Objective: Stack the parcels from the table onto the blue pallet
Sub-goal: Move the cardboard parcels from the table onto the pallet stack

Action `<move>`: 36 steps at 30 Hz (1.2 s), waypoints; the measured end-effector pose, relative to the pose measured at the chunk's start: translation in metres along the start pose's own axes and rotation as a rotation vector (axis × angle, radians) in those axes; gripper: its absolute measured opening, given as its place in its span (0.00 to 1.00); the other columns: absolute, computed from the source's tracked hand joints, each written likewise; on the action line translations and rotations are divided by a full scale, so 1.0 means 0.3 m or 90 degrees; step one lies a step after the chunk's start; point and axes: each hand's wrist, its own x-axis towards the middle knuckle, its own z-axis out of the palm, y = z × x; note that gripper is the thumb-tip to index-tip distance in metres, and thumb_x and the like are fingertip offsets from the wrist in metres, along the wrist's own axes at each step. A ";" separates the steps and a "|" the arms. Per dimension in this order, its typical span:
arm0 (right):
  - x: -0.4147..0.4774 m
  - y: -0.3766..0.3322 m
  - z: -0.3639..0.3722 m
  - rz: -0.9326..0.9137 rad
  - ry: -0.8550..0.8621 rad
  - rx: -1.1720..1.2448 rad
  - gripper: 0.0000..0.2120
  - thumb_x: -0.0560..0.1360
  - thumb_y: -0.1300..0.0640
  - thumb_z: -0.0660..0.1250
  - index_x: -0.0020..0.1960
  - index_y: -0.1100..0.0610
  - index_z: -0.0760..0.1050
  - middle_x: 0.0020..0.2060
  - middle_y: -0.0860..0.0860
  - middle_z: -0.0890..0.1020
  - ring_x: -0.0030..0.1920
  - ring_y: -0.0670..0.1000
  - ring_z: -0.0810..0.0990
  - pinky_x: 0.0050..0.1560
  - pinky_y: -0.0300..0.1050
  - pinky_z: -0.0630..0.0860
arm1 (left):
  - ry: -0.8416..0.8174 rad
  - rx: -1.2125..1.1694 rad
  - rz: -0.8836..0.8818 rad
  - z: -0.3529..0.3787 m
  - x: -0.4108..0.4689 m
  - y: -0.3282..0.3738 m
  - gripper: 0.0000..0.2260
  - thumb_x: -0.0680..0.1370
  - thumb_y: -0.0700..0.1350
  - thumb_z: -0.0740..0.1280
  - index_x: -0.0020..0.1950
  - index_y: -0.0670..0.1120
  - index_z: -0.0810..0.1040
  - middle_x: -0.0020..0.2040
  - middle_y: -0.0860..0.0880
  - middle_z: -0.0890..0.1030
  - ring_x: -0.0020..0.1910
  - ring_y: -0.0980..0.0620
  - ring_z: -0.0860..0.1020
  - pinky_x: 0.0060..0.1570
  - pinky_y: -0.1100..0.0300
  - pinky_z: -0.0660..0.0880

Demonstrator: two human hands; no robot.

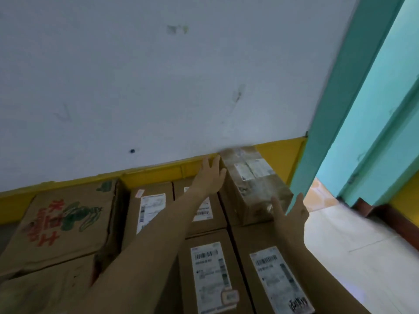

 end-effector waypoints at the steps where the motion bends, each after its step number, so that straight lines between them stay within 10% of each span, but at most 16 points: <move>1: 0.022 0.015 0.013 -0.001 -0.004 0.014 0.37 0.76 0.44 0.61 0.77 0.54 0.46 0.74 0.59 0.54 0.74 0.60 0.55 0.70 0.61 0.58 | -0.001 0.033 -0.003 0.010 0.038 -0.004 0.24 0.83 0.51 0.50 0.77 0.45 0.50 0.76 0.41 0.49 0.75 0.39 0.53 0.71 0.46 0.57; 14: 0.121 0.113 0.076 -0.022 -0.037 0.140 0.35 0.76 0.47 0.63 0.73 0.62 0.51 0.70 0.59 0.64 0.69 0.61 0.63 0.67 0.64 0.64 | -0.084 0.039 -0.047 0.095 0.309 -0.043 0.30 0.80 0.58 0.54 0.77 0.49 0.47 0.76 0.44 0.49 0.75 0.41 0.49 0.73 0.46 0.53; 20: 0.103 0.098 0.082 0.042 -0.020 0.134 0.34 0.80 0.46 0.54 0.76 0.52 0.36 0.75 0.56 0.51 0.73 0.59 0.55 0.69 0.58 0.57 | -0.038 -0.074 -0.054 0.095 0.286 -0.067 0.35 0.76 0.58 0.64 0.76 0.48 0.52 0.72 0.43 0.55 0.73 0.42 0.54 0.71 0.47 0.58; 30: -0.012 0.057 0.129 -0.094 -0.021 0.123 0.33 0.78 0.55 0.61 0.77 0.52 0.48 0.73 0.56 0.59 0.71 0.58 0.61 0.62 0.47 0.63 | 0.144 -0.321 -0.115 0.110 0.029 -0.177 0.27 0.71 0.54 0.72 0.62 0.45 0.64 0.60 0.48 0.67 0.59 0.50 0.71 0.47 0.61 0.72; 36: -0.056 -0.033 0.093 -0.133 -0.078 0.081 0.28 0.77 0.55 0.62 0.75 0.51 0.56 0.72 0.55 0.63 0.70 0.56 0.64 0.61 0.46 0.65 | 0.113 -0.145 -0.044 -0.030 -0.104 -0.203 0.34 0.73 0.61 0.67 0.75 0.56 0.57 0.72 0.47 0.67 0.69 0.46 0.67 0.66 0.48 0.68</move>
